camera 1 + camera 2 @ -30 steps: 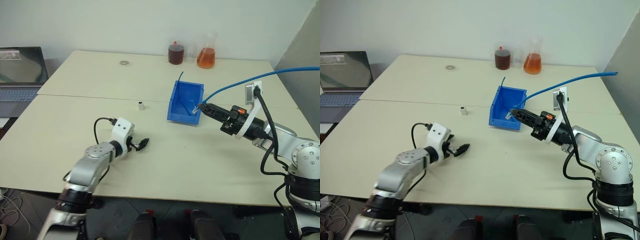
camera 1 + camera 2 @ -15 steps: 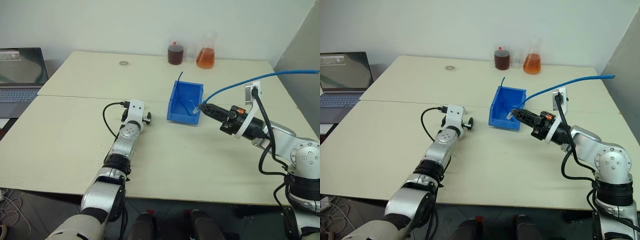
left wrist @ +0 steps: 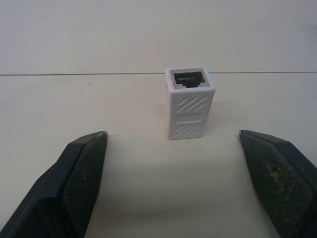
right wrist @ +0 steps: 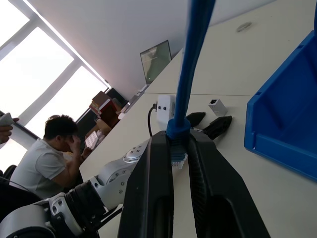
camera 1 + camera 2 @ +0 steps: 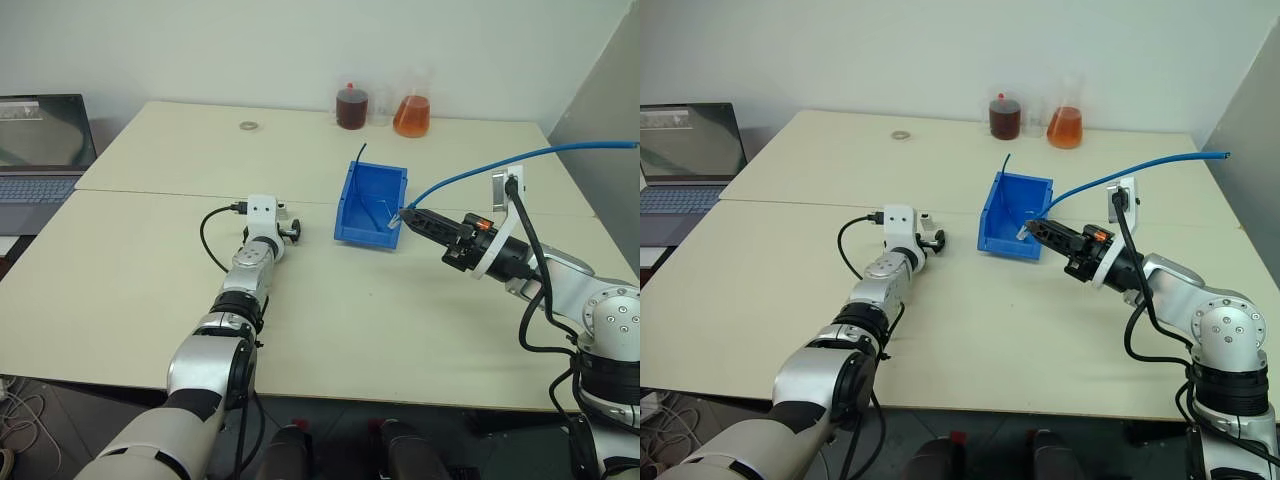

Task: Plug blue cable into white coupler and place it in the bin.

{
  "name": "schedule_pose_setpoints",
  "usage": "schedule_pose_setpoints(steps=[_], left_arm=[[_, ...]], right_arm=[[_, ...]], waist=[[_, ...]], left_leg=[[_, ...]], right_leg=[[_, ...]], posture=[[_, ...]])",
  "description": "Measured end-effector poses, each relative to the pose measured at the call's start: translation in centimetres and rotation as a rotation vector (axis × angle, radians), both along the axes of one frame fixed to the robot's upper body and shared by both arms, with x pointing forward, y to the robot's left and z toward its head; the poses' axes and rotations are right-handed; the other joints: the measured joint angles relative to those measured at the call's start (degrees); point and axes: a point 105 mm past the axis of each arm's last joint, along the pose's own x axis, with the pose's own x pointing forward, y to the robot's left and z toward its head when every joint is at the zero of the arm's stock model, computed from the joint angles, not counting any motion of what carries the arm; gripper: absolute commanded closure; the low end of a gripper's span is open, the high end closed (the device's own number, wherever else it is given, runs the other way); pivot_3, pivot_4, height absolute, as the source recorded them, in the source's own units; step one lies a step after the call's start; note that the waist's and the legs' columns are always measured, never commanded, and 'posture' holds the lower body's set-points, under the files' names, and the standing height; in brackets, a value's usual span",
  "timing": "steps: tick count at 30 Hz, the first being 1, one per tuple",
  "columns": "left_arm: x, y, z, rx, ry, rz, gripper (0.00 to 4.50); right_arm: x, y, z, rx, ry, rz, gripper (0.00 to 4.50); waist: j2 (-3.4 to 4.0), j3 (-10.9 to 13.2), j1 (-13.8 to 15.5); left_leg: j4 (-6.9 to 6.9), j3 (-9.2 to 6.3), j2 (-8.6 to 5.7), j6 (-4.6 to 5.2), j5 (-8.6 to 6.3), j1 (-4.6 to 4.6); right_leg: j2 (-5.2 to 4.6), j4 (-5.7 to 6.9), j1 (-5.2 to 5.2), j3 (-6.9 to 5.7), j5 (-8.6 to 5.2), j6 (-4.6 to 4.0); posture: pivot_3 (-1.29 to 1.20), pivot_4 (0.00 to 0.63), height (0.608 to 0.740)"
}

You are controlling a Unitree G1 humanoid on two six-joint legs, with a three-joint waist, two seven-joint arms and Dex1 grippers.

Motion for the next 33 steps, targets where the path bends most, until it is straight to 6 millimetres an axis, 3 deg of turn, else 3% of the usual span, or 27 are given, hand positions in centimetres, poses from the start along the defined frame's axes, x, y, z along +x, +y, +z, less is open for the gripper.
schedule_pose_setpoints(steps=[6, 24, 33], left_arm=[[0.0, -0.4, 0.1, -0.012, -0.004, -0.034, 0.04], [0.7, 0.2, 1.6, 0.031, -0.035, -0.013, 3.62], [0.7, 0.9, 1.6, 0.041, -0.038, 0.016, 3.72]], right_arm=[[0.0, 0.0, 0.0, 0.002, -0.002, -0.004, 4.32], [0.1, -0.3, -0.9, -0.003, 0.022, -0.024, 4.32], [0.2, -0.3, -0.9, -0.008, 0.021, -0.030, 4.32]], waist=[[0.00, 0.00, 0.10], [0.00, 0.00, 0.00], [0.00, 0.00, 0.01]], left_leg=[[0.00, -0.01, 0.00, 0.00, 0.00, 0.00], [-0.02, -0.02, 0.01, 0.00, 0.00, -0.03], [-0.02, -0.02, 0.01, 0.00, 0.00, -0.03]], right_leg=[[0.00, 0.00, 0.00, 0.00, 0.00, 0.00], [0.00, 0.01, -0.03, -0.03, 0.00, -0.01], [0.00, 0.01, -0.03, -0.03, 0.01, -0.01]], posture=[[0.00, 0.150, 0.740], [0.00, 0.150, 0.740], [0.00, 0.150, 0.740]])
